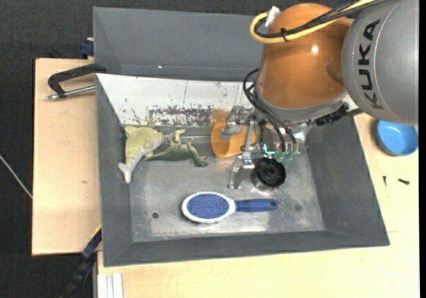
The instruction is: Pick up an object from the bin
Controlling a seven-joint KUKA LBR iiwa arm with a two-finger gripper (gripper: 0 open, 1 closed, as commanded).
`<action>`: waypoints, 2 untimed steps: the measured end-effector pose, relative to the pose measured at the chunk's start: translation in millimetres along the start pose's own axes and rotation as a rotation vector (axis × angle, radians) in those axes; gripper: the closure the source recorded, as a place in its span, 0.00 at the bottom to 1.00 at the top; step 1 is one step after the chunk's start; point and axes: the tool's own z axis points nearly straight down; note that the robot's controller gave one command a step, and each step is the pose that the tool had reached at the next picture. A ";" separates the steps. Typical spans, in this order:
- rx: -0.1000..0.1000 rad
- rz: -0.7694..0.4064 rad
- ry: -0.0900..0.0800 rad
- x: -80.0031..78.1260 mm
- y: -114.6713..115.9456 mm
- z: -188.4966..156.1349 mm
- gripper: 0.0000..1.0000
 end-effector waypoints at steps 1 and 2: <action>0.002 0.043 0.004 35.2 -55.9 110.2 0.00; 0.000 0.117 0.001 35.1 -66.3 166.3 0.00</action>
Offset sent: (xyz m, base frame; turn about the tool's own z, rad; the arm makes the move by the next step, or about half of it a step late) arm -0.0336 -0.0545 -0.1064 0.0397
